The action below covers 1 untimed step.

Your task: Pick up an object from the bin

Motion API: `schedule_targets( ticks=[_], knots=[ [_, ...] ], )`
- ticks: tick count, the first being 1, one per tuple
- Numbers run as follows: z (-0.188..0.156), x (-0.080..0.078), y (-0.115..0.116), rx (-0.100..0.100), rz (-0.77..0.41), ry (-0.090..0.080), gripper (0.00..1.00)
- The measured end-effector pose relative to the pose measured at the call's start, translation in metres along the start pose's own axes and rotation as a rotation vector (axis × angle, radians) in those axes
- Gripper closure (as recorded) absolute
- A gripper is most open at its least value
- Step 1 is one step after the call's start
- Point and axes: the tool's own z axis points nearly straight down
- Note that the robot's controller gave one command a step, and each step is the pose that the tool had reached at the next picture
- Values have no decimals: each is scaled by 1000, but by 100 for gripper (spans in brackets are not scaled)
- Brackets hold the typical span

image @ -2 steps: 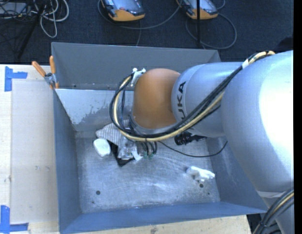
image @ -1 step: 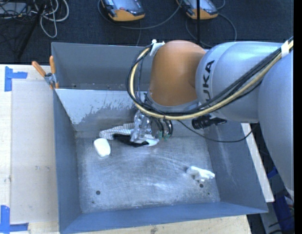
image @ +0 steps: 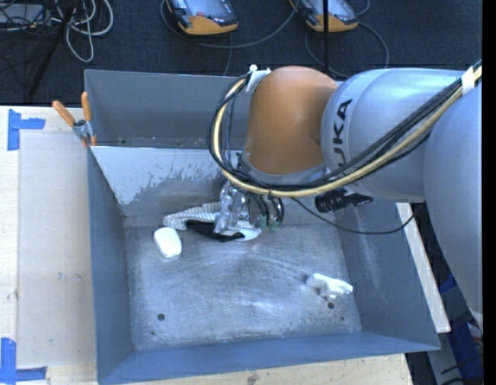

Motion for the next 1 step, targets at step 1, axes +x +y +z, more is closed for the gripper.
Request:
schedule_targets(
  ticks=[1],
  knots=[
    [-75, -9, 1, -4, 3, -6, 100]
  ],
)
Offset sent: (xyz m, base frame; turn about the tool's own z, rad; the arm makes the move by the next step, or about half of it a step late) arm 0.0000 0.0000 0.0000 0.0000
